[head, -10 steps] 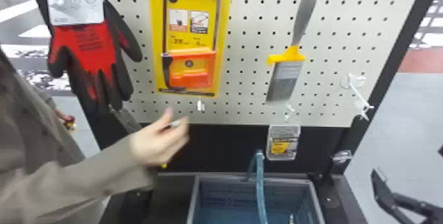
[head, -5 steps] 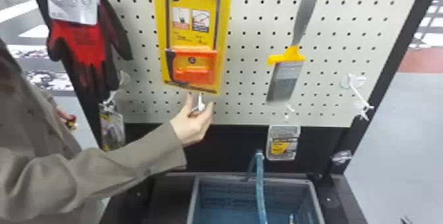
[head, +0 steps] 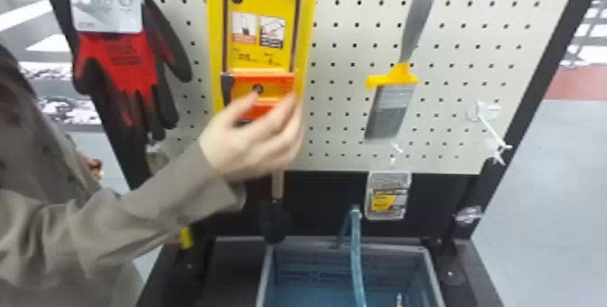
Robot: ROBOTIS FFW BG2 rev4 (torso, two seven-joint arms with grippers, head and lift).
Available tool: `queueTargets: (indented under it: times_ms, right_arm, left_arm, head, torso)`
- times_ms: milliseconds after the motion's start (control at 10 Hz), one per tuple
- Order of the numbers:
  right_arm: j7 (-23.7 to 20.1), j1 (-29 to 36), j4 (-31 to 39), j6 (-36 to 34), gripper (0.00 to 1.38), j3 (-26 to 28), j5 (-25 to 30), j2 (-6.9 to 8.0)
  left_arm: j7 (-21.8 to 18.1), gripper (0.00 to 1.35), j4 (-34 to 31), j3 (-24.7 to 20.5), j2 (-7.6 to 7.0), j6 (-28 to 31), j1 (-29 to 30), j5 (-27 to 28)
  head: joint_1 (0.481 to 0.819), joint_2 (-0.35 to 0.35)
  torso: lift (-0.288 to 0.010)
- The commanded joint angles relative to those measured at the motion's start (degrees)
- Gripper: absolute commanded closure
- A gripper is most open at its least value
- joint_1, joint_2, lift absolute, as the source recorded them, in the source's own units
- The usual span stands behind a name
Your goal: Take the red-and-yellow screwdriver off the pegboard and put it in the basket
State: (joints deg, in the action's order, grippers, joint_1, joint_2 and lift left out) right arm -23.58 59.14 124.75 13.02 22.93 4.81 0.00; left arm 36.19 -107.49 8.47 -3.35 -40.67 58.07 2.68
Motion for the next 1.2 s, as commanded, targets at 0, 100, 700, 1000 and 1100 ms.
queueTargets:
  times_ms: [0,100,700,1000,1100]
  right_arm:
    - [-0.2,0.4,-0.6,-3.7,0.23,-1.0,0.8,0.05]
    - [1.4,1.1,2.3,-5.6,0.23,-2.7,2.7,0.05]
    - [5.3,-2.6,18.5,-11.0,0.23,-5.1,3.0,0.05]
    - [6.7,-1.2,16.8,-11.8,0.25,-5.0,2.9,0.05]
    - [6.7,-1.3,13.8,-11.8,0.25,-5.0,2.7,0.05]
  left_arm:
    - [-4.8,0.33,0.8,-4.2,3.50,-0.5,-0.2,1.1]
    - [-5.5,0.33,0.5,-4.4,3.50,-0.6,-0.2,1.2]
    - [-2.6,0.33,0.3,-2.4,1.50,0.1,1.6,1.6]
    - [-2.4,0.33,1.5,-2.9,1.50,2.1,4.2,-0.5]
    - [-2.4,0.33,3.1,-2.7,1.24,2.5,4.0,-1.7]
  head:
    - [0.549,0.000]
    - [0.549,0.000]
    - [0.549,0.000]
    - [0.549,0.000]
    - [0.549,0.000]
  torso:
    - [-0.100]
    - [-0.100]
    - [-0.100]
    - [-0.100]
    - [-0.100]
